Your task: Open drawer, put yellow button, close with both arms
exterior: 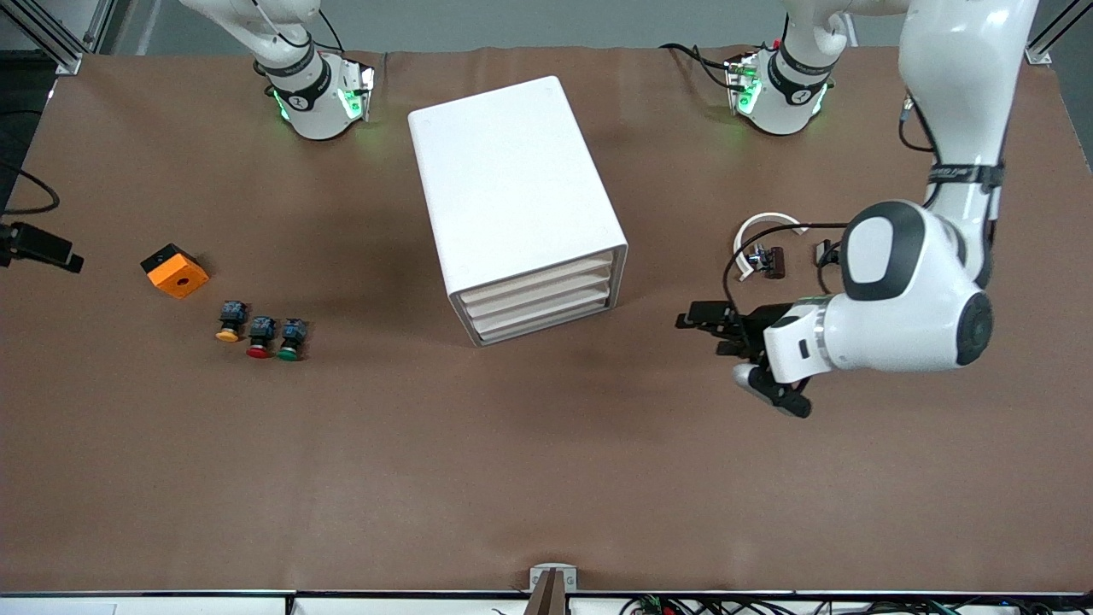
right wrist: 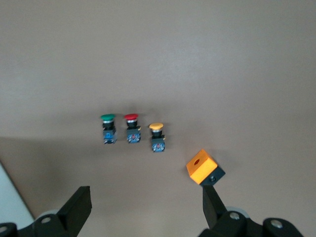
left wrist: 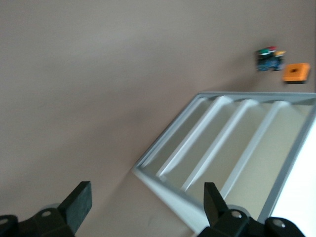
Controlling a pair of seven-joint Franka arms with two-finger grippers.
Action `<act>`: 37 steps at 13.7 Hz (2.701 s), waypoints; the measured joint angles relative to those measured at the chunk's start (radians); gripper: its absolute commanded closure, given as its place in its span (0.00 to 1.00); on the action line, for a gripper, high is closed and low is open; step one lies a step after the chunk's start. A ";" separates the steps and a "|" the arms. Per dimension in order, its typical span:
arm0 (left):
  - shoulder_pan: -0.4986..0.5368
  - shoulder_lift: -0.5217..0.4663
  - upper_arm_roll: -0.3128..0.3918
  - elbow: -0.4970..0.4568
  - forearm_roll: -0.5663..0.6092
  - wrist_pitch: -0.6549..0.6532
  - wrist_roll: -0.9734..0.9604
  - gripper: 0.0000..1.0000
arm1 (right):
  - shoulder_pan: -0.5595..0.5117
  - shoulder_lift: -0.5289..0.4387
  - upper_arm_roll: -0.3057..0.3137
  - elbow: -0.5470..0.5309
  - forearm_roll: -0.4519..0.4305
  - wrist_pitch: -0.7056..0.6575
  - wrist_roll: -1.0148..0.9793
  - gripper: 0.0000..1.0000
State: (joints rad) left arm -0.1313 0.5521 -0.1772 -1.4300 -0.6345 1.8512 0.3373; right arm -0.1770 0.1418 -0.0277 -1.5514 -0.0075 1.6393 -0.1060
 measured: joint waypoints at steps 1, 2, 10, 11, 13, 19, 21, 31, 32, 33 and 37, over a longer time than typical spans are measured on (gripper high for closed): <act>-0.003 0.014 -0.017 0.005 -0.025 0.006 0.020 0.19 | -0.005 0.025 0.000 -0.020 0.000 0.044 -0.007 0.00; -0.009 0.019 -0.033 0.008 -0.041 0.007 0.033 0.26 | -0.007 0.046 0.000 -0.052 0.000 0.099 -0.011 0.00; -0.023 0.040 -0.116 -0.066 -0.279 0.007 0.180 0.50 | -0.008 0.128 0.001 -0.375 -0.002 0.475 -0.018 0.00; -0.011 0.047 -0.116 -0.071 -0.285 0.007 0.210 0.52 | -0.008 0.145 0.001 -0.402 -0.002 0.526 -0.018 0.00; 0.025 0.067 -0.116 -0.072 -0.285 0.006 0.253 0.55 | -0.008 0.185 0.002 -0.451 -0.002 0.620 -0.017 0.00; 0.023 0.085 -0.123 -0.078 -0.288 -0.025 0.284 0.56 | -0.009 0.308 0.001 -0.486 -0.002 0.746 -0.017 0.00; 0.024 0.093 -0.123 -0.081 -0.291 -0.056 0.320 0.60 | -0.014 0.320 0.000 -0.495 -0.002 0.747 -0.017 0.00; 0.039 0.141 -0.123 -0.090 -0.373 -0.162 0.375 0.61 | -0.032 0.322 0.001 -0.568 -0.002 0.747 -0.018 0.43; 0.039 0.145 -0.123 -0.092 -0.373 -0.164 0.376 0.61 | -0.032 0.322 0.002 -0.570 -0.002 0.747 -0.019 0.61; 0.038 0.148 -0.123 -0.096 -0.373 -0.167 0.376 0.61 | -0.032 0.322 0.004 -0.571 -0.002 0.746 -0.019 0.71; 0.026 0.150 -0.125 -0.127 -0.384 -0.168 0.377 0.60 | -0.027 0.321 0.009 -0.574 -0.002 0.747 -0.020 1.00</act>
State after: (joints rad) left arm -0.1050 0.7025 -0.3021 -1.5565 -1.0182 1.6833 0.7139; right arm -0.2045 0.4632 -0.0192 -2.1251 -0.0091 2.3858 -0.1259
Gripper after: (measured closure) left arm 0.599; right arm 0.586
